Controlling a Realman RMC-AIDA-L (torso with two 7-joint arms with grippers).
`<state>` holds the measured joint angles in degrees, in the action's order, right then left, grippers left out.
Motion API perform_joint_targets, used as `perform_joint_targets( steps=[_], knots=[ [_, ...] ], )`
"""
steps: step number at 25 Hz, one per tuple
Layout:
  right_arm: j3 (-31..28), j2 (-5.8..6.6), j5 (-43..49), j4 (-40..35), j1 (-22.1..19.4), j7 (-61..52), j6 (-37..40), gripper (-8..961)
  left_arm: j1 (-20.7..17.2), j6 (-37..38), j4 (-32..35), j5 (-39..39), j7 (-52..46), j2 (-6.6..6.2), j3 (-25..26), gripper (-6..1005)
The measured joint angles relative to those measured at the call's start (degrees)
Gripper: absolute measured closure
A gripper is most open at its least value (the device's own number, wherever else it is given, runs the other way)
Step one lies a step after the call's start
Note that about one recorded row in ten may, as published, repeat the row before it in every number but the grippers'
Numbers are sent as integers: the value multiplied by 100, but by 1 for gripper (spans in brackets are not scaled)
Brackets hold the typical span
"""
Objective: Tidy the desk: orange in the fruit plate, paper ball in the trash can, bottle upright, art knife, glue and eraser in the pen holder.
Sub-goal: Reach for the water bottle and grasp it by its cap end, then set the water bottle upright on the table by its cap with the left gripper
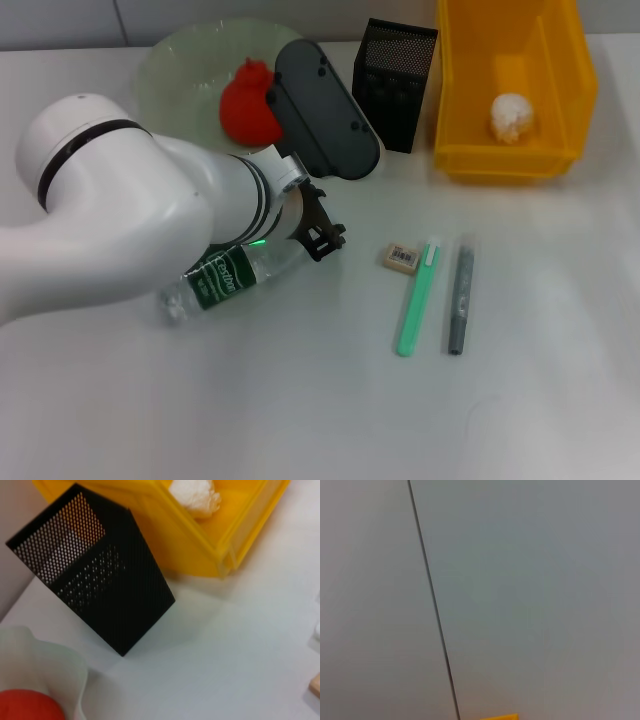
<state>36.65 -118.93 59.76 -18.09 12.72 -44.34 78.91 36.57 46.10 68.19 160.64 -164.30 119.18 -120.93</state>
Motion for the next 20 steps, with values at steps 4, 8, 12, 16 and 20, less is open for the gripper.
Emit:
perform_joint_targets(
  steps=[4,8,12,16,20],
  knots=[
    [-1,2,0,-9,20,3,1,268,-169,11,224,155,33,-2,16,561],
    [-1,2,0,-11,48,10,3,267,-523,-77,689,111,276,-15,145,564],
    [-1,2,0,-17,62,12,71,267,-1028,-265,1262,-344,762,-29,488,564],
    [0,1,0,-26,73,13,211,267,-1474,-778,1342,-1380,1610,-41,841,563],
    [-1,1,1,-37,82,12,387,267,-1721,-1200,1040,-2659,2652,-48,1140,563]
  ],
)
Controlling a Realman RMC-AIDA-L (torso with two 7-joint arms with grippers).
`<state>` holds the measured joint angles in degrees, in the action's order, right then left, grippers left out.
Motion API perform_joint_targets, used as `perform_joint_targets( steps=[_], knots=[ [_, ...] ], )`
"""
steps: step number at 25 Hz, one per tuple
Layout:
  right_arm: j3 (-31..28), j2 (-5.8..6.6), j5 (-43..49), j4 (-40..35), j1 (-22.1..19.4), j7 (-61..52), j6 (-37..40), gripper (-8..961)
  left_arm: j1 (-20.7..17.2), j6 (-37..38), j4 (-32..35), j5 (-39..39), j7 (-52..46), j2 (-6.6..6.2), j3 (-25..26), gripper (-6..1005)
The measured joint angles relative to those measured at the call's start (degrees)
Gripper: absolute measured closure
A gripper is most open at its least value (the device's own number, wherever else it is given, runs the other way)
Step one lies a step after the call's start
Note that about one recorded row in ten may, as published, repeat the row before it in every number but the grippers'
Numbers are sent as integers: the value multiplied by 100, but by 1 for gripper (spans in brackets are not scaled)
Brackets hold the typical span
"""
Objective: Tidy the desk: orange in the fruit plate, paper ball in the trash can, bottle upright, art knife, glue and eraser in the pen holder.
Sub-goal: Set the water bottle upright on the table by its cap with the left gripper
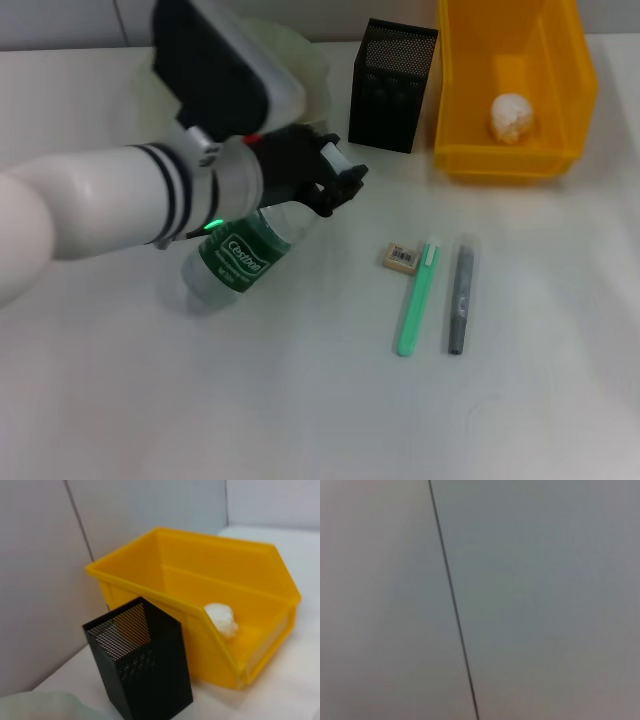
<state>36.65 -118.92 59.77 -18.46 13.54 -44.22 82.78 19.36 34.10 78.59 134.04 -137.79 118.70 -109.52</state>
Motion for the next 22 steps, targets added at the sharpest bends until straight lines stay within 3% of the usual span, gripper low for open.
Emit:
perform_joint_targets(
  steps=[12,17,22],
  knots=[
    [26,7,31,-36,58,-43,140,268,-459,-260,-701,-3913,3901,0,713,552],
    [35,0,34,-31,72,-47,118,268,-472,-152,-1060,-4656,4612,-4,1007,541],
    [37,0,35,-16,71,-50,103,268,-484,662,-1653,-5655,5874,-5,1522,530]
  ],
)
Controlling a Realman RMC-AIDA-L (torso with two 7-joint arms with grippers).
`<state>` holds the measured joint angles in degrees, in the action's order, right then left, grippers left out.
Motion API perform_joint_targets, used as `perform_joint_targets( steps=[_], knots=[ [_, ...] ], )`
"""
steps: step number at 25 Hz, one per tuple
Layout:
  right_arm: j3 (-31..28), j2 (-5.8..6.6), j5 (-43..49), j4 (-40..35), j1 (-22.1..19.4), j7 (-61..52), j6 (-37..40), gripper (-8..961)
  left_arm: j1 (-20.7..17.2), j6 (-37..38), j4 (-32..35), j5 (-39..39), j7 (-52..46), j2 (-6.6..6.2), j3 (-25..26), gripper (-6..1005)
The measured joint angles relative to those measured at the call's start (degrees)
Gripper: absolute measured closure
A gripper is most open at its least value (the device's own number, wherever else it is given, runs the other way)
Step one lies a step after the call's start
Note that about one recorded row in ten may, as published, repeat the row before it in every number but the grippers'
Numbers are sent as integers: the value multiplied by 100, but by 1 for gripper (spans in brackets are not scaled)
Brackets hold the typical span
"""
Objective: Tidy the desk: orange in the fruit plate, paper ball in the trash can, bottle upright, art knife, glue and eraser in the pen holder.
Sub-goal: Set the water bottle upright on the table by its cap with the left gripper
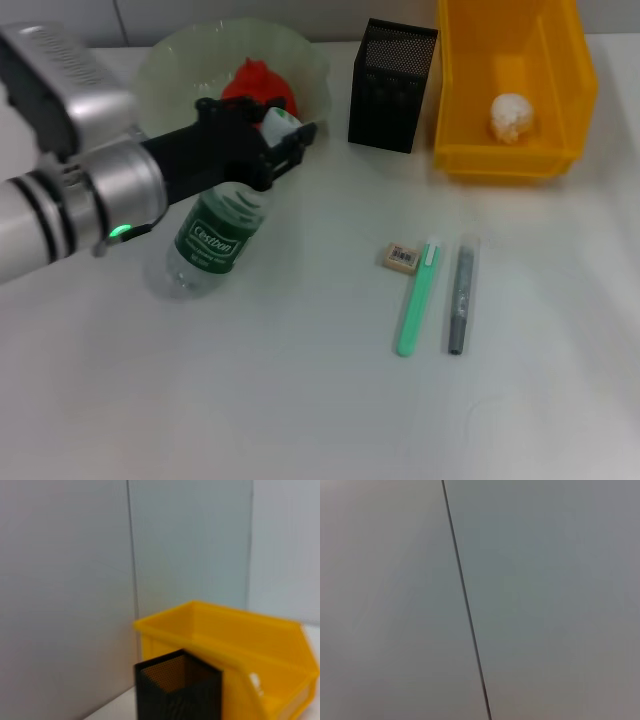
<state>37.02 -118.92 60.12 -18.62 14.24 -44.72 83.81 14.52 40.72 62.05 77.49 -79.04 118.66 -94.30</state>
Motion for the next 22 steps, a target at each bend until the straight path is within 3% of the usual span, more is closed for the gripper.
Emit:
perform_joint_targets(
  steps=[3,7,22],
  knots=[
    [11,0,0,14,-1,-1,-9,268,29,1048,-650,-887,975,-1,593,524],
    [15,0,0,16,-1,-2,0,268,44,1708,-1047,-1208,1282,-1,1050,515],
    [51,-8,2,62,6,-37,31,268,5,1945,-1302,-1254,1504,-16,1215,483]
  ],
)
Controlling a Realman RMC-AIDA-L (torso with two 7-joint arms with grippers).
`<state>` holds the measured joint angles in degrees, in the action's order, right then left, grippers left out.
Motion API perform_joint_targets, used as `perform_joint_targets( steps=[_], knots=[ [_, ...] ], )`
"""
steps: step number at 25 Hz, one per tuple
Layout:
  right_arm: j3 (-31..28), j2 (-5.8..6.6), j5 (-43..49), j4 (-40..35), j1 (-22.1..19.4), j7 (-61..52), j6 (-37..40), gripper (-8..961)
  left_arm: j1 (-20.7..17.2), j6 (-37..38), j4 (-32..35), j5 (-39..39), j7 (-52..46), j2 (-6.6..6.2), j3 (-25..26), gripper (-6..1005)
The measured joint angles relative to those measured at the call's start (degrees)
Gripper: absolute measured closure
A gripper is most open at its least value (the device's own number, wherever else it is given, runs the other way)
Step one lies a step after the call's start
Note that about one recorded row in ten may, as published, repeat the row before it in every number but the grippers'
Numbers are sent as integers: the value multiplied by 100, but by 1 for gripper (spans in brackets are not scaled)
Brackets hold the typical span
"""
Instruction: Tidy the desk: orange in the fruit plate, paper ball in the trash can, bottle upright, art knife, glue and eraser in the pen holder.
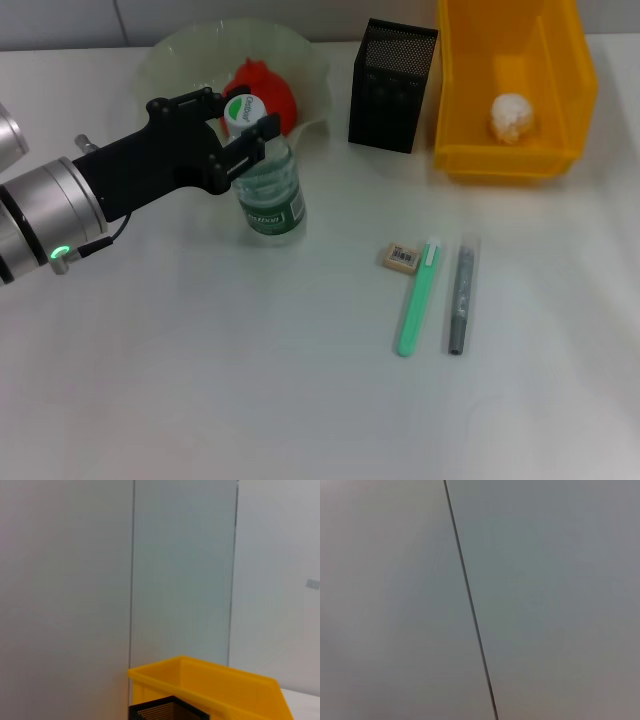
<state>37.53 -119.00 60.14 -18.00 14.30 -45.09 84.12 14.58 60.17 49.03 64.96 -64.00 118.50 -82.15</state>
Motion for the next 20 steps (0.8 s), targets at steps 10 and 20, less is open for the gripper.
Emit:
perform_joint_targets(
  steps=[10,20],
  knots=[
    [34,-8,7,46,2,0,0,270,102,236,-5,4,-43,19,2,461],
    [58,-10,29,66,2,-4,1,271,76,361,11,-39,89,31,7,439]
  ],
)
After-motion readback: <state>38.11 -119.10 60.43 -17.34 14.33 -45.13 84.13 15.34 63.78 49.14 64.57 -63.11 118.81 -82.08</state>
